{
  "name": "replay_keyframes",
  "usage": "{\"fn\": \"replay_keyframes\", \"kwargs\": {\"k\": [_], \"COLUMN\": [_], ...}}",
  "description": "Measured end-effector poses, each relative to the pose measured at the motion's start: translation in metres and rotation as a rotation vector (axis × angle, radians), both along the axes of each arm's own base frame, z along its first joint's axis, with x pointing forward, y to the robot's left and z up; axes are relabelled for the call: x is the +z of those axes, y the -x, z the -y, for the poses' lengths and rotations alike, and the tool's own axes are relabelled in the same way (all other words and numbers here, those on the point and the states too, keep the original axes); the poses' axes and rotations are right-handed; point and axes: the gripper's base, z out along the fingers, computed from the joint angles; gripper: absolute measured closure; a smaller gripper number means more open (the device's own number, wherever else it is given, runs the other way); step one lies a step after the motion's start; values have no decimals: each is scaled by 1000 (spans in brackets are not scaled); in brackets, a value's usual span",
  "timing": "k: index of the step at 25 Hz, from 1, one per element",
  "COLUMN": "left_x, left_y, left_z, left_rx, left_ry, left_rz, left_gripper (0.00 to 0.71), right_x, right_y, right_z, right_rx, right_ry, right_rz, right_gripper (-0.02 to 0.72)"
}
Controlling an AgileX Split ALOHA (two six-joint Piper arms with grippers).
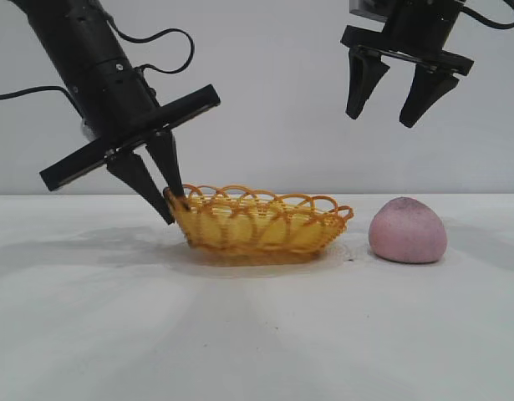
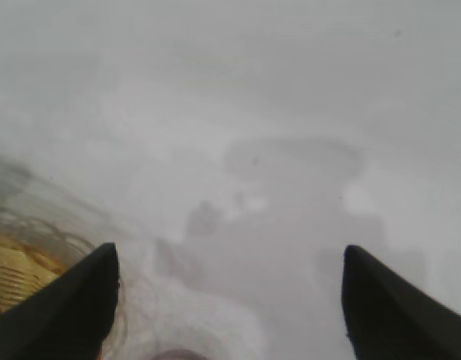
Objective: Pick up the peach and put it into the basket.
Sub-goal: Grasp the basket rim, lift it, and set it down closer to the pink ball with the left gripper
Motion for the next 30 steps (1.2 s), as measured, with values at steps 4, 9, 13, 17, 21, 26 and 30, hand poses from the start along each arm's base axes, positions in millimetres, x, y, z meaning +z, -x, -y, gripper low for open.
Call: {"fn": "replay_keyframes", "kwargs": {"k": [4,9,13,17,21,26,30], "left_x": [0,-3,2,28,54,76,80], "left_y": [1,8,12,7,-8,-21,-25], "left_z": [-1,-5,-13,-24,-34,-37,-45], "left_rx": [17,-57,-163,-272,-318,-380,-426], "left_ry": [-7,-64,-164,-302,-448,-509,-610], "left_rz": [-21,-67,-92,-55,67,182,207], "left_gripper": [300,183,183,293,319,319,319], "right_x": [0,0,0,0,0,0,0], "right_y": [0,0,0,1,1,2,2], "right_z": [0,0,0,0,-1,-1,-1], "right_rx": [0,0,1,1,1,4,4], "right_ry": [0,0,-1,-5,-7,-7,-10], "right_rz": [0,0,-4,-8,-9,-20,-24], "right_gripper": [174,174,174,174,174,174,174]}}
